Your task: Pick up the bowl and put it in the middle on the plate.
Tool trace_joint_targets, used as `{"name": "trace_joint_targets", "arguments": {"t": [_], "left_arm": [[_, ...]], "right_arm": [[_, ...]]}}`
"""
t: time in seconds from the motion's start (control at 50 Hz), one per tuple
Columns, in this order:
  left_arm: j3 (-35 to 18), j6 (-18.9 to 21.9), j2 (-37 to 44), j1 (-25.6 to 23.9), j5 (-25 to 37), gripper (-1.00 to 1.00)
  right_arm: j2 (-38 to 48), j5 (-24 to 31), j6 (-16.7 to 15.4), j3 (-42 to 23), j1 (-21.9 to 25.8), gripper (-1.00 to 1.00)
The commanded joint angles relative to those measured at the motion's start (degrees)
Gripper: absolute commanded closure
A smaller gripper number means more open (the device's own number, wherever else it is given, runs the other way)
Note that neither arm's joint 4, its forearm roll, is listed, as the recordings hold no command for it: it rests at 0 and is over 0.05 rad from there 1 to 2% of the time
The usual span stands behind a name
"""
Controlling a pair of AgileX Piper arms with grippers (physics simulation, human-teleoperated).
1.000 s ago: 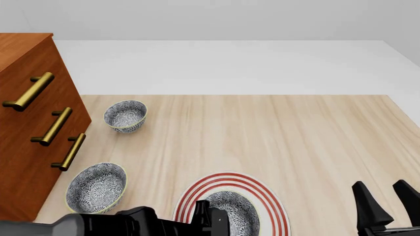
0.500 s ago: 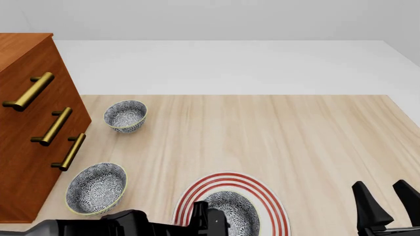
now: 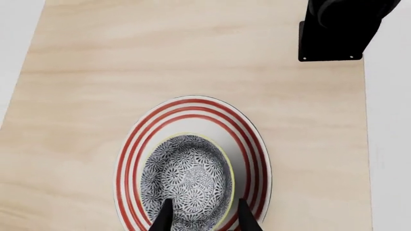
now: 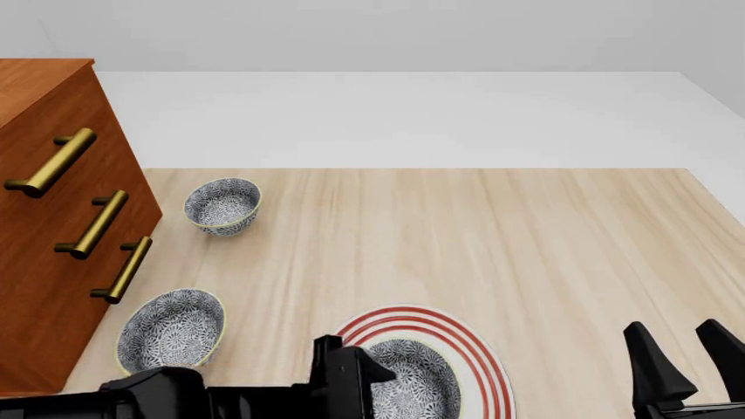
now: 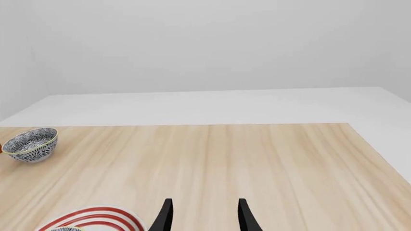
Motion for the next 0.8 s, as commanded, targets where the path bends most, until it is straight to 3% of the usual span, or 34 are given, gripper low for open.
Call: {"name": "trace_joint_targets", "arguments": {"t": [0.02,0.06,0.1,0.46,0.8], "left_arm": [[2.6,-0.9,-5.0,1.3,-1.6,-1.00],[4.3,0.6,-7.0,2.8,-3.2,-1.00],[3.9,-1.4,-6.9,2.4,-2.8,-1.00],[8.0,-2.0,-13.4,5.8,-3.5,-1.00],[17.0,-6.9,-25.2,13.3,-4.1,-1.00]], "right_arm": [[0.1,0.0,0.0,0.0,-0.1,-1.00],[0.2,0.0,0.0,0.0,0.0,-1.00],[0.3,-0.1,-0.2,0.0,0.1,-1.00],[0.5,-0.2,-0.3,0.0,-0.2,-1.00],[0.7,-0.2,-0.2,0.0,-0.5,-1.00]]}}
